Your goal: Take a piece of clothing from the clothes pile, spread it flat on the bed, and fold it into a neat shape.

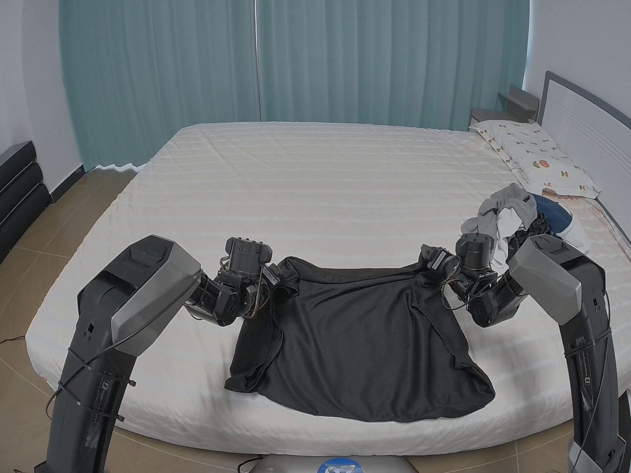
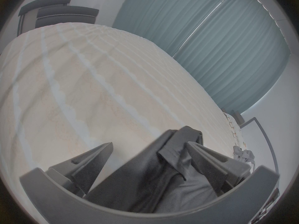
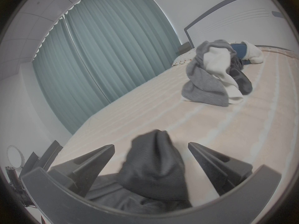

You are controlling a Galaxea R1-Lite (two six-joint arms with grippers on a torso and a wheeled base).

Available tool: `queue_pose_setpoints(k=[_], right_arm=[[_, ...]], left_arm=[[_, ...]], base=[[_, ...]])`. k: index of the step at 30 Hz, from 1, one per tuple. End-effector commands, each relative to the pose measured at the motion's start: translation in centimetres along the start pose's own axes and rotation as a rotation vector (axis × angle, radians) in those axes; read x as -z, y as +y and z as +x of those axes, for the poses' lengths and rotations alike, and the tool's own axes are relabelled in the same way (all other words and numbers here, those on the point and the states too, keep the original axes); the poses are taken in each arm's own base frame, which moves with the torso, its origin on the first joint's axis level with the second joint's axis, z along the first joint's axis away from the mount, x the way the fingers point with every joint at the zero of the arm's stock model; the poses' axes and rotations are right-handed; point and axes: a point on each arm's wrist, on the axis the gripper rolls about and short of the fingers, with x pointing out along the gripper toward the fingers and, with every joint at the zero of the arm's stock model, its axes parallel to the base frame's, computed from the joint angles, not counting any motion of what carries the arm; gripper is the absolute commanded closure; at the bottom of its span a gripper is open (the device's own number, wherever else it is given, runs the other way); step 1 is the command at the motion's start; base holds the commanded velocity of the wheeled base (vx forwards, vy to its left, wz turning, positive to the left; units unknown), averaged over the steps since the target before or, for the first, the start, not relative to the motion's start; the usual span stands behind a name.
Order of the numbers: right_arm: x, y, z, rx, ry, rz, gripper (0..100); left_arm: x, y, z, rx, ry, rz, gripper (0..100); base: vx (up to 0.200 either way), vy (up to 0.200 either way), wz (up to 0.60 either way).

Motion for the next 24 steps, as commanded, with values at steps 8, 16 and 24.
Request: queue_pose_setpoints(k=[8,16,24], right_arm=[[-1.5,-1.7,-2.8,0.007,0.087,-0.004,0],[1.4,1.5,-4.5,-0.003,0.194,-0.073,0],[1.9,3.3,-4.9,0.014,0.186,-0.109,0]], left_arm=[[-4.3,2.3,-1.9,-0.048,-0.008,-0.055,0],[-3.2,2.9,-6.1,-0.052,0.101,-0.106,0],[-1.5,4.7,-10.5,-0.021,0.244,-0.165,0]], base=[[0.0,0.0,0.0],[0.0,0.0,0.0],[0.0,0.0,0.0]])
